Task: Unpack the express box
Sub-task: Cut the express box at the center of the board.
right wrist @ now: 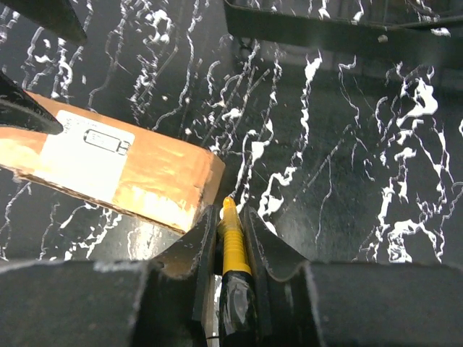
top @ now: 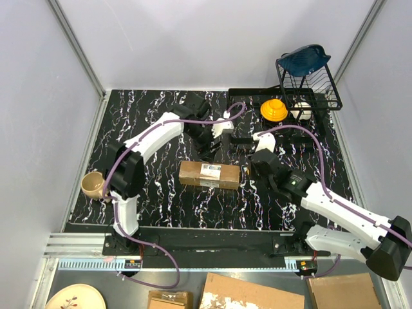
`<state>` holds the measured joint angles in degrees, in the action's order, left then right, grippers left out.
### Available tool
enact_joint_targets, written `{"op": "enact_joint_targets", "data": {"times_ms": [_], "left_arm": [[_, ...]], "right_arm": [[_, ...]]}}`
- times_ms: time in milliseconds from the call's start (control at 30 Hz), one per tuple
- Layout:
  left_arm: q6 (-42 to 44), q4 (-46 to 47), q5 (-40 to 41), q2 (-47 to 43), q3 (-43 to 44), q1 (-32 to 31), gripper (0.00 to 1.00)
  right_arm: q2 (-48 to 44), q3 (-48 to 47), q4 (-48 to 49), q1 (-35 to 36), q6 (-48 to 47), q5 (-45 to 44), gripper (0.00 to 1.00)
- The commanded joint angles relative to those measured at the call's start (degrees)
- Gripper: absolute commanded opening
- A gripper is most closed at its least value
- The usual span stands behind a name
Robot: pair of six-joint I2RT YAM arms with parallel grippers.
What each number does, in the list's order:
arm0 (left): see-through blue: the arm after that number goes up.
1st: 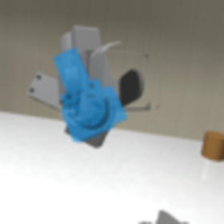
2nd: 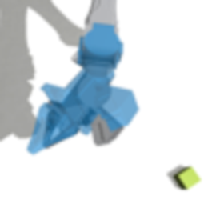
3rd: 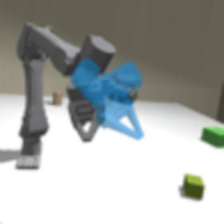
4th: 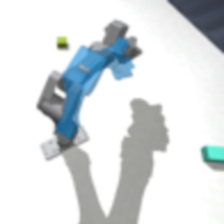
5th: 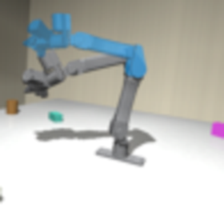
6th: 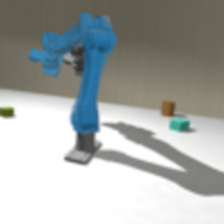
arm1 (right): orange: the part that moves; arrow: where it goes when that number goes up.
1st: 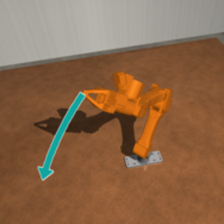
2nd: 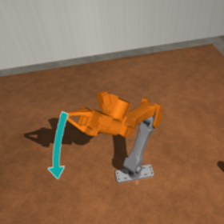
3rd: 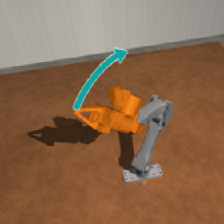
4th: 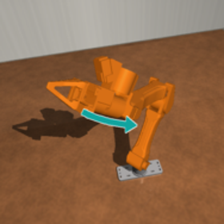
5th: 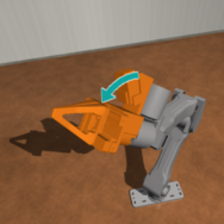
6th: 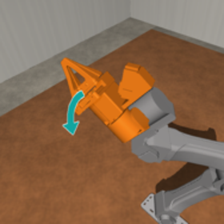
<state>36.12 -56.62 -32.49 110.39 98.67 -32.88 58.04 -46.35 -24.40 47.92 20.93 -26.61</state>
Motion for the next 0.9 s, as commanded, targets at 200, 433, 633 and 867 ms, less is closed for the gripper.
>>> {"op": "enact_joint_targets", "data": {"times_ms": [200, 433, 633, 867], "left_arm": [[1.3, 4.0, 1.4, 10.2, 1.9, 0.5, 0.77], [2.3, 3.4, 4.0, 15.1, 1.1, 2.3, 0.74], [4.9, 0.4, 5.8, 14.6, -1.5, 5.2, 0.7], [7.5, -1.5, 7.2, 7.9, -13.7, 10.6, 0.66]], "right_arm": [[6.1, 2.0, 3.0, -0.2, 6.5, 2.2, 0.0], [9.0, 3.5, 12.3, -0.2, 5.1, 6.6, 0.0], [8.8, 4.1, 18.5, -0.4, 2.7, 9.2, 0.0], [10.6, 4.2, 23.8, -0.5, 2.1, 13.2, 0.0]]}}
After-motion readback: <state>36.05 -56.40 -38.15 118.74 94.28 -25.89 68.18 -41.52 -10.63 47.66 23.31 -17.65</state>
